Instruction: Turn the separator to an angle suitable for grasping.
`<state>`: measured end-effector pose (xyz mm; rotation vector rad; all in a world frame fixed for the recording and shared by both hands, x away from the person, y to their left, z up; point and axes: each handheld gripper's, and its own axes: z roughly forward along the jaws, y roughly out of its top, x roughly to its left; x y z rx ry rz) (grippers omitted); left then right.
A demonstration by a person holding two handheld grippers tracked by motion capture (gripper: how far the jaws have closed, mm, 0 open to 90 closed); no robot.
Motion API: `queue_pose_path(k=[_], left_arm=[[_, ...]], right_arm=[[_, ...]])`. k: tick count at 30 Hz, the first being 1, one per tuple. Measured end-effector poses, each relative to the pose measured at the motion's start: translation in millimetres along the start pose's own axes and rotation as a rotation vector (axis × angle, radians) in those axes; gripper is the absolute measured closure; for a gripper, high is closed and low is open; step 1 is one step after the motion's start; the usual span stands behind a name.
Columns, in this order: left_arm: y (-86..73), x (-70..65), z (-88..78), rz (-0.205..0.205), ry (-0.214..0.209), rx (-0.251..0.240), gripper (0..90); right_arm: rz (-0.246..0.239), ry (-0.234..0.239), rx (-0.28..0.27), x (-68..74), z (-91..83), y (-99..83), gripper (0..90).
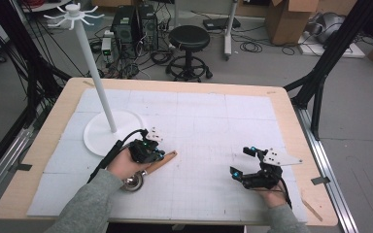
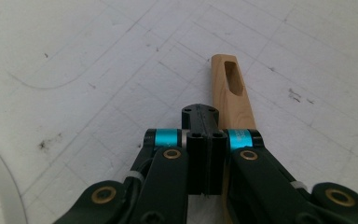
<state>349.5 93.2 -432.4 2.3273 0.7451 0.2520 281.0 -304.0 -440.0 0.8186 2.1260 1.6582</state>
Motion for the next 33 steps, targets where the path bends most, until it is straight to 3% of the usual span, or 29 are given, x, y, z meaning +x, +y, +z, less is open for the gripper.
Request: queue_pose_path(k=[17, 33], left_arm=[[1.8, -9.0, 0.2, 0.033, -0.036, 0.014, 89.7], [3.5, -23.6, 0.2, 0.105, -0.086, 0.031, 89.7]], right_arm=[[0.000, 0.000, 0.001, -0.5, -0.1, -0.1, 6.1], [-0.004, 0.001, 0.003, -0.3, -0.3, 0.1, 6.1]])
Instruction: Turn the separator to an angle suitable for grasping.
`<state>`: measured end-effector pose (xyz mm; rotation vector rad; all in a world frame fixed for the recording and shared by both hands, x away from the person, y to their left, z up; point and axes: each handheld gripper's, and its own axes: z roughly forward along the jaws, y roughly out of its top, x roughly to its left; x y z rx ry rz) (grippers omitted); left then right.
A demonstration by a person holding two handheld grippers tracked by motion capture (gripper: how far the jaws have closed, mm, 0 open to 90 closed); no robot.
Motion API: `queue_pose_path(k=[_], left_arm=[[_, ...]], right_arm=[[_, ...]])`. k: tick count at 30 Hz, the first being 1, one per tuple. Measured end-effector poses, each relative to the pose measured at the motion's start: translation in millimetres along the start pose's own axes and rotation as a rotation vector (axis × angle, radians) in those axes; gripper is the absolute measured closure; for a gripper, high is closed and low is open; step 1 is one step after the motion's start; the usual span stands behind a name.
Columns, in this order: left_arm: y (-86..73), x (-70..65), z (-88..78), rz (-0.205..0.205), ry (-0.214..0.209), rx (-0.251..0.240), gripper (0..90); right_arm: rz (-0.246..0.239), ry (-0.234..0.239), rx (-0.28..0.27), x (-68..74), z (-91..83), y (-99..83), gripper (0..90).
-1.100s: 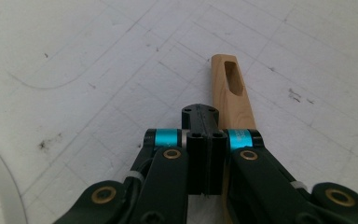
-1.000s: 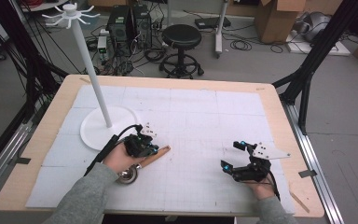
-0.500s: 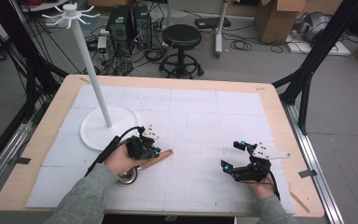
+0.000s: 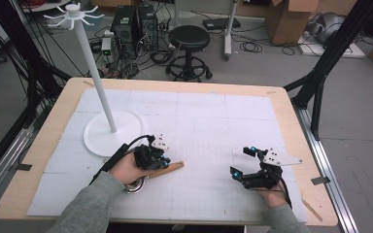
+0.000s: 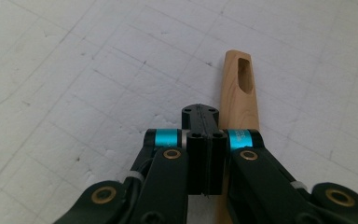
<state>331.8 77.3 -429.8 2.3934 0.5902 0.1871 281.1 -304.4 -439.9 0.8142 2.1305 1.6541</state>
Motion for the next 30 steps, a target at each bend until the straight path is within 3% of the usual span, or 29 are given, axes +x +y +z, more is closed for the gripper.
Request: queue_pose_path(k=[7, 17, 30], left_arm=[[0.4, -6.8, 0.6, 0.033, -0.028, -0.003, 89.7], [-0.2, -5.9, -0.5, 0.053, -0.011, -0.009, 89.2], [0.8, -9.0, -33.4, 0.055, -0.024, -0.116, 75.2]], right_arm=[[-0.001, 0.000, 0.000, 0.4, 0.0, 0.0, 6.1], [-0.004, 0.004, 0.001, 0.5, -0.2, 0.2, 6.1], [0.005, 0.010, -0.002, 0.1, -0.6, 0.2, 6.1]])
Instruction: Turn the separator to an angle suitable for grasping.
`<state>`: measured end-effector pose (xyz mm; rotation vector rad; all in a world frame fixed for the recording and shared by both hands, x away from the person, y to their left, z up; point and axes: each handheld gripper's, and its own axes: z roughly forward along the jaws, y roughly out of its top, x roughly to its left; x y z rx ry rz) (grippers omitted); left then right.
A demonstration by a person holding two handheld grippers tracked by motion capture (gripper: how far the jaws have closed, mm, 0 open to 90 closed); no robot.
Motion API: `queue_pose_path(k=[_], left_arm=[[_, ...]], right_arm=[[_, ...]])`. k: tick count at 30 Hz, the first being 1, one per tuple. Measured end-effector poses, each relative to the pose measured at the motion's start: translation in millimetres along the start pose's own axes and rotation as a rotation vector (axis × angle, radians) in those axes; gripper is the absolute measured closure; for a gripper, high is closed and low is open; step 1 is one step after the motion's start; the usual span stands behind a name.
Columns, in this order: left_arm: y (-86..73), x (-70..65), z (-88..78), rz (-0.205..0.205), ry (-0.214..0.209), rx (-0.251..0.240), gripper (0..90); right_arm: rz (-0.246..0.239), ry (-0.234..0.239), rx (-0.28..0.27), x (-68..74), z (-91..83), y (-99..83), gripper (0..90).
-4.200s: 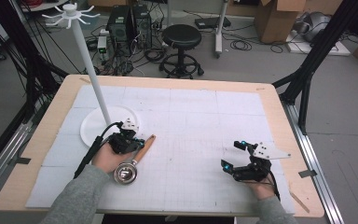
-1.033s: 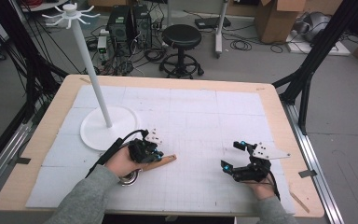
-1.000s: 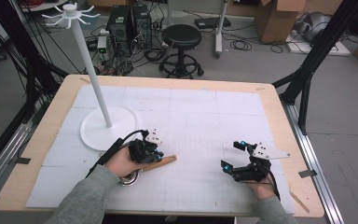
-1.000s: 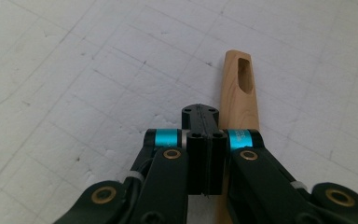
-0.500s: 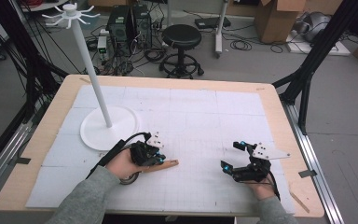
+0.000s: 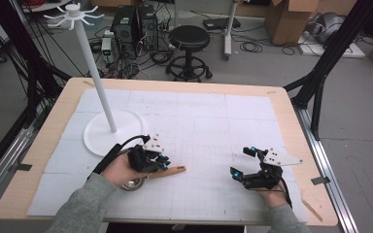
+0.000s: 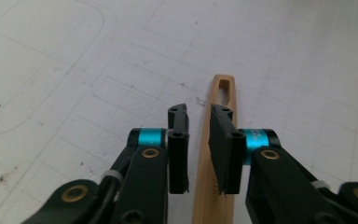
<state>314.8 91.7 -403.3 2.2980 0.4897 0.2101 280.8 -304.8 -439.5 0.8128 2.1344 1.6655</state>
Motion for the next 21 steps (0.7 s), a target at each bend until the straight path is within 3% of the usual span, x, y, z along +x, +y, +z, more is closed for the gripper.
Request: queue_pose_path(k=[3, 5, 7, 9, 11, 14, 19, 21], left_arm=[[0.4, 1.8, -5.3, -0.032, -0.034, -0.019, 66.2], [-0.1, 3.5, -8.2, -0.027, -0.041, -0.034, 58.9], [-0.1, 5.1, -10.9, -0.050, -0.077, -0.053, 51.4], [0.2, 5.0, -14.3, -0.025, -0.095, -0.075, 43.0], [0.7, 3.4, -17.0, -0.026, -0.108, -0.096, 36.3], [-0.2, 4.4, -19.1, 0.005, -0.105, -0.095, 20.9], [-1.2, 6.3, -17.1, -0.023, -0.137, -0.080, 12.0], [-1.1, 7.3, -18.1, -0.012, -0.147, -0.091, 11.4]], right_arm=[[0.001, -0.002, -0.001, -0.8, -0.1, -0.2, 6.1], [0.004, -0.001, -0.001, -1.0, -0.2, -0.2, 6.0], [0.006, 0.002, -0.002, -1.1, -0.1, -0.3, 6.1], [0.004, 0.003, -0.002, -1.0, 0.0, -0.3, 6.1], [0.003, 0.004, -0.003, -0.7, -0.3, -0.1, 6.1], [0.004, 0.003, -0.004, 0.0, -0.9, 0.2, 6.1], [0.002, 0.004, -0.004, -0.8, -0.6, 0.0, 6.1], [0.005, 0.004, -0.006, -1.1, -0.6, -0.1, 6.1]])
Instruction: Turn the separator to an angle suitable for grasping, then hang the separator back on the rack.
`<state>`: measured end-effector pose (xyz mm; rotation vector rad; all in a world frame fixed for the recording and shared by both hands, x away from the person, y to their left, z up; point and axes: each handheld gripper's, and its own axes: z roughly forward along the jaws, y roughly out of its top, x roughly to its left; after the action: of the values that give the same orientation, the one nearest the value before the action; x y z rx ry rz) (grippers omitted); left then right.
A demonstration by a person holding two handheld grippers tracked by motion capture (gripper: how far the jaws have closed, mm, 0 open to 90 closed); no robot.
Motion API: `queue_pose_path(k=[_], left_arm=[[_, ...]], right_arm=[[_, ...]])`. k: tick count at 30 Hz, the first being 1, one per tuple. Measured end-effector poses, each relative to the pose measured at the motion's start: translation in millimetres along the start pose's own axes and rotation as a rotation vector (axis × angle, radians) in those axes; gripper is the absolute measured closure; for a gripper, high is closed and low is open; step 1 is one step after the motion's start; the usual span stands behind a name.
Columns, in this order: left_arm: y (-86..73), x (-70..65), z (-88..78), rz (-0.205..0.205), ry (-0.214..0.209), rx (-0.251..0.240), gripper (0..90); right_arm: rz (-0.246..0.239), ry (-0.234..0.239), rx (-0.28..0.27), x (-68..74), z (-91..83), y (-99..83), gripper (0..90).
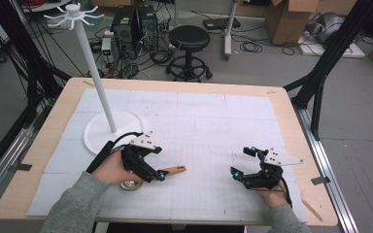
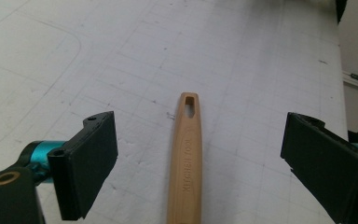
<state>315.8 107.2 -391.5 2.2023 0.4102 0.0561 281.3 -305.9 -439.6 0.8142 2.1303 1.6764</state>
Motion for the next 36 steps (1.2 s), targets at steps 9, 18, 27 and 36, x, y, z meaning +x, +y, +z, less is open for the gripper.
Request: queue_pose_path(k=[9, 18, 27, 36], left_arm=[[-2.5, -0.7, 1.1, 0.013, -0.033, 0.029, 11.2], [-4.5, 5.9, -3.3, 0.013, -0.064, 0.052, 16.6], [-7.1, 8.8, -0.6, 0.032, -0.081, 0.108, 19.7], [-7.8, 8.7, -4.2, 0.043, -0.077, 0.156, 21.9]], right_arm=[[-0.006, 0.002, 0.000, 1.0, -0.2, 0.2, 6.1], [-0.004, 0.004, 0.005, 0.1, 1.1, -0.3, 6.1], [-0.005, 0.004, 0.006, 2.0, 0.2, 0.1, 6.1], [-0.006, 0.008, 0.006, 3.1, 1.5, 0.6, 6.1]])
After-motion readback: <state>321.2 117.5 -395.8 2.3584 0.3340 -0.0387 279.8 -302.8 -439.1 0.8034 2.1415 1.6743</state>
